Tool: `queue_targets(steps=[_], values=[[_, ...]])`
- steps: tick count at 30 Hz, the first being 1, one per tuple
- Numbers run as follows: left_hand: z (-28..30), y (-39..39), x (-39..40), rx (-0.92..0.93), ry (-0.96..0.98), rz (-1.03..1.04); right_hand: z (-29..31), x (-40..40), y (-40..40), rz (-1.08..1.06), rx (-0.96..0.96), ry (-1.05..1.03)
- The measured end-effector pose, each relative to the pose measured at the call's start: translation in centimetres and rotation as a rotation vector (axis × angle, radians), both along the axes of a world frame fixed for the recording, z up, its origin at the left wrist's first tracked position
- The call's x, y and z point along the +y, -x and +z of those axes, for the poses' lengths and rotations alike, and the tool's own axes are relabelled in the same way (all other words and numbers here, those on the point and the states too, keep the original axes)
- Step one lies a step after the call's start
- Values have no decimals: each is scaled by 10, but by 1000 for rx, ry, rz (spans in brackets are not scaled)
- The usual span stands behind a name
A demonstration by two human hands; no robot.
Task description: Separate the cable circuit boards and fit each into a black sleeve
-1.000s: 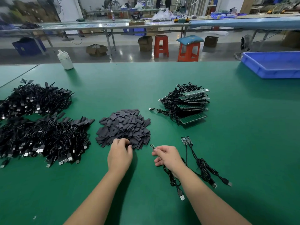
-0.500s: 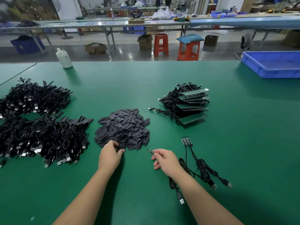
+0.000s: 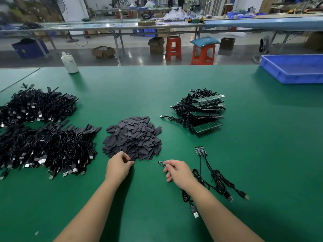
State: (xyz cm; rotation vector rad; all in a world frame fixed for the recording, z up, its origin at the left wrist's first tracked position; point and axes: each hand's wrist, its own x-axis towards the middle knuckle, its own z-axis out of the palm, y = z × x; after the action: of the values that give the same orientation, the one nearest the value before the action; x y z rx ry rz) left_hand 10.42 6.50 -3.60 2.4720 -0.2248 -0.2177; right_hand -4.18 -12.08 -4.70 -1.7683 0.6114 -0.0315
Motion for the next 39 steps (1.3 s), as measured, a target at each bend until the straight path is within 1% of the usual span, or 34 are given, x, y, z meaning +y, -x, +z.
queue_targets(steps=[5,9,11,13,14,16,17,19,21,24,27,31,33,37,39], values=[[9,5,-4,-73,-108,-35,2,0,1,4,4,-11],[20,10,-9,-157,-116,-115,4,-1,1,9,6,-21],[25,13,-12,-171,-86,-131,5,-1,1,16,10,-17],[27,18,-16,-118,16,-130,6,0,2,32,11,-22],[27,22,-18,-40,122,-130,6,0,2,41,12,-20],[23,35,-25,174,339,-151,7,0,3,58,15,-5],[20,42,-28,254,395,-179,7,0,3,67,16,1],[9,53,-30,287,391,-248,7,0,3,86,21,10],[2,56,-29,270,353,-259,8,-1,4,100,22,9],[0,54,-21,306,329,-304,10,-2,4,109,27,4],[0,57,-14,262,269,-388,10,-2,5,117,31,-3],[-2,69,-11,91,202,-421,13,-4,6,130,34,-40],[-1,73,-12,81,235,-405,14,-5,6,137,38,-52],[-4,72,-11,132,401,-284,15,-4,7,149,57,-81],[-6,73,-12,119,444,-256,15,-4,6,163,61,-81]])
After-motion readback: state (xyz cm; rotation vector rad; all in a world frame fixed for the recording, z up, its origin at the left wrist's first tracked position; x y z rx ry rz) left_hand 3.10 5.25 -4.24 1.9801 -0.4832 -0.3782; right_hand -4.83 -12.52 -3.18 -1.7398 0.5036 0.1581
